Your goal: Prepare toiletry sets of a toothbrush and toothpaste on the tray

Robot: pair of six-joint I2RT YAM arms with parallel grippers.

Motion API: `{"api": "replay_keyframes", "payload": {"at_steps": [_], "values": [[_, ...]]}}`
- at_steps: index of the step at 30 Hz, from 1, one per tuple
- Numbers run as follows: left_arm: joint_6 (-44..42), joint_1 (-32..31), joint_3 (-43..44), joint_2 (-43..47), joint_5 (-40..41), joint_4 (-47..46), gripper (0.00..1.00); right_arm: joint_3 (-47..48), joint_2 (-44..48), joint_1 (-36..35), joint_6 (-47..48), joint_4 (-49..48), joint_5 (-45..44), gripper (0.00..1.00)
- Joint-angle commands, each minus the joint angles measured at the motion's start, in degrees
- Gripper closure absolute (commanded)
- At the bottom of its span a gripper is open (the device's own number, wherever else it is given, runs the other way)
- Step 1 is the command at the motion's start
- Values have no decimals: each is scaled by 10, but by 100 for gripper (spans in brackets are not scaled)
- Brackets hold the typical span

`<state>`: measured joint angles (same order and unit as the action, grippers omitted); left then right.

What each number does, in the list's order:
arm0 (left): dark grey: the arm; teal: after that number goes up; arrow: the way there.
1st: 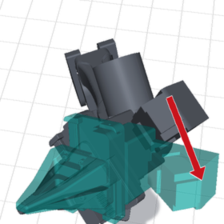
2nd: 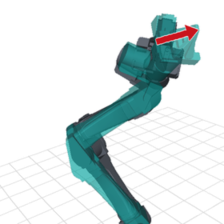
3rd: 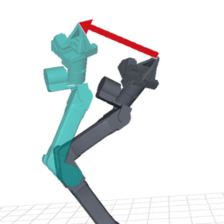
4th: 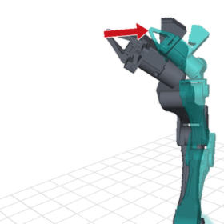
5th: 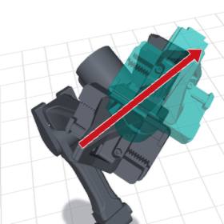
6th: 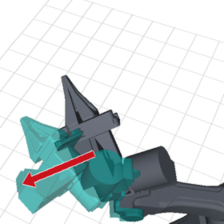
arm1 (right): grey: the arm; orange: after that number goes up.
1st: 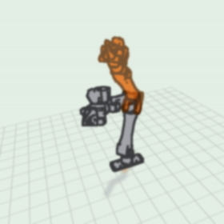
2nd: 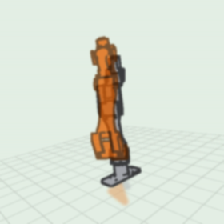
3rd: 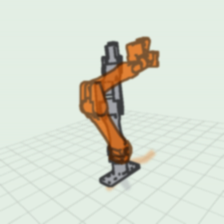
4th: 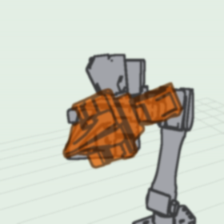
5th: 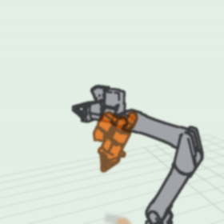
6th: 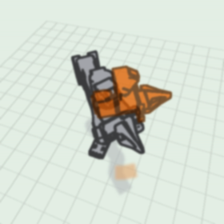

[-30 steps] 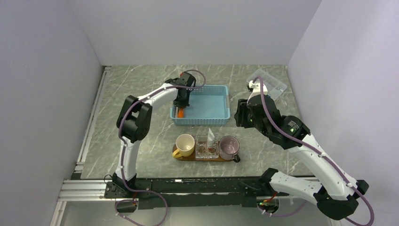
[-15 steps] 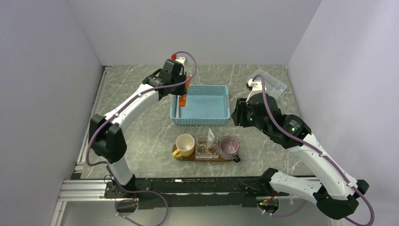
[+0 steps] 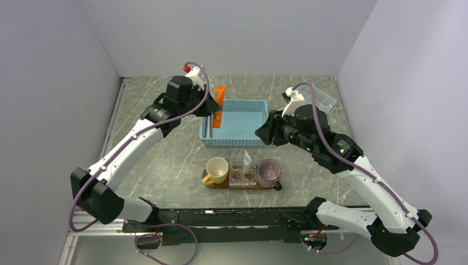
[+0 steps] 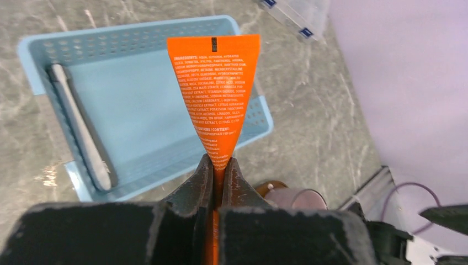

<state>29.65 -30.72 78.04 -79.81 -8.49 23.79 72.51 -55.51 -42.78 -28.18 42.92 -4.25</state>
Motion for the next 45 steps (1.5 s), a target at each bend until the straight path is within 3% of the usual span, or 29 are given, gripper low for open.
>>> {"api": "replay_keyframes", "payload": {"at_steps": [1,11,19,33,45], "values": [[71,8,-32,51,-81,-85,100,-22,8,1,-26,-104,83,53],[178,44,-110,137,-192,-165,100,-74,-11,0,-71,-214,172,46],[313,71,-237,192,-266,-332,100,-110,-25,-21,-113,-301,210,34],[361,75,-312,271,-276,-381,100,-121,-90,-118,-150,-376,133,29],[385,75,-348,302,-289,-403,100,-132,-98,-140,-172,-442,139,31]]}}
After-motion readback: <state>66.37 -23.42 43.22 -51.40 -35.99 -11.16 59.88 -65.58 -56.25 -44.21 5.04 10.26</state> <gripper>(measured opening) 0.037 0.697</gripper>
